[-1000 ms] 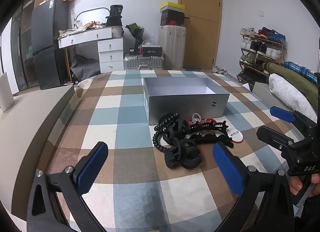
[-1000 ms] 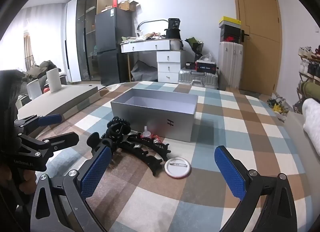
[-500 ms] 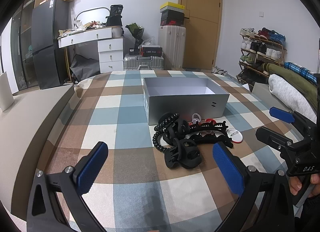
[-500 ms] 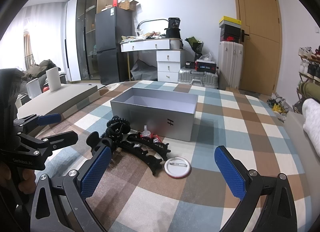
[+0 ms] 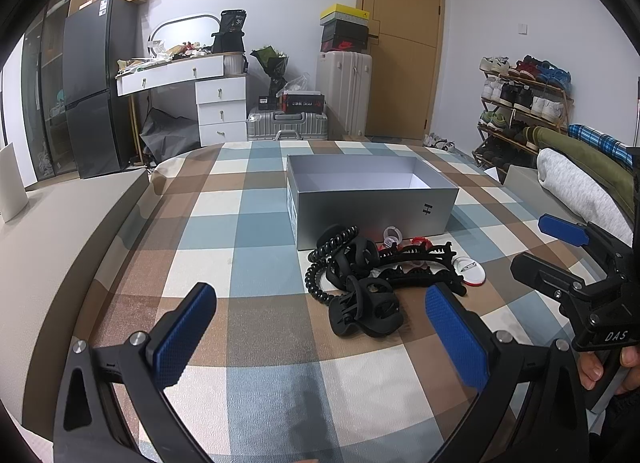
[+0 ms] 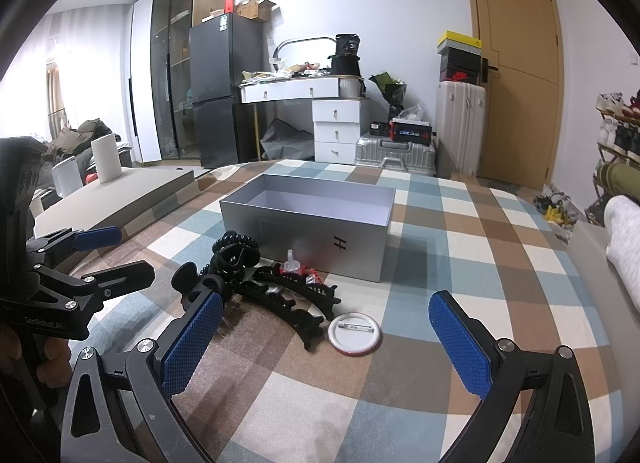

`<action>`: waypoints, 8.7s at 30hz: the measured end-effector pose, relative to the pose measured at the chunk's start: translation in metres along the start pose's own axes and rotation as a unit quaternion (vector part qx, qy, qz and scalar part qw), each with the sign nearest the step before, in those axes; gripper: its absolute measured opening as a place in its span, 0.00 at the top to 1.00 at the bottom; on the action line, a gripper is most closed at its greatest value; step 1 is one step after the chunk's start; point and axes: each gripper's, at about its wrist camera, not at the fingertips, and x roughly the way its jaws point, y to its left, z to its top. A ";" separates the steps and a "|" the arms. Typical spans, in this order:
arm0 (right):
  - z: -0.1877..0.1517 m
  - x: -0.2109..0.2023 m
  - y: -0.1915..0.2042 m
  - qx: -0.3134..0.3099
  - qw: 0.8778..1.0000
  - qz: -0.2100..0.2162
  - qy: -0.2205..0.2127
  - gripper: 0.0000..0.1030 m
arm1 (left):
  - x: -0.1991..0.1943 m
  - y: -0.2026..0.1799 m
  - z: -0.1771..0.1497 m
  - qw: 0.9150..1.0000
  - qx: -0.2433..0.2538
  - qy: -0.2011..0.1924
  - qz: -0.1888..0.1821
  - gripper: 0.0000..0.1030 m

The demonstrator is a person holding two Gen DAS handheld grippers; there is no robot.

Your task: Organize jewelry

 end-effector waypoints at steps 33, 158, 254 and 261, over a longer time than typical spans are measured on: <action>0.000 0.000 0.000 0.000 1.000 0.000 0.002 0.00 | 0.000 0.001 -0.001 1.000 -0.001 -0.001 -0.001 0.01; -0.011 0.048 -0.014 -0.021 0.982 0.046 0.181 0.60 | 0.058 -0.008 0.002 0.984 0.004 0.174 -0.033 0.08; 0.068 0.123 -0.030 0.083 0.990 0.034 0.108 0.60 | 0.088 -0.008 0.068 0.999 0.015 0.030 -0.027 0.62; 0.066 0.119 -0.027 0.082 0.989 0.037 0.122 0.60 | 0.088 -0.009 0.067 0.999 0.018 0.036 -0.032 0.62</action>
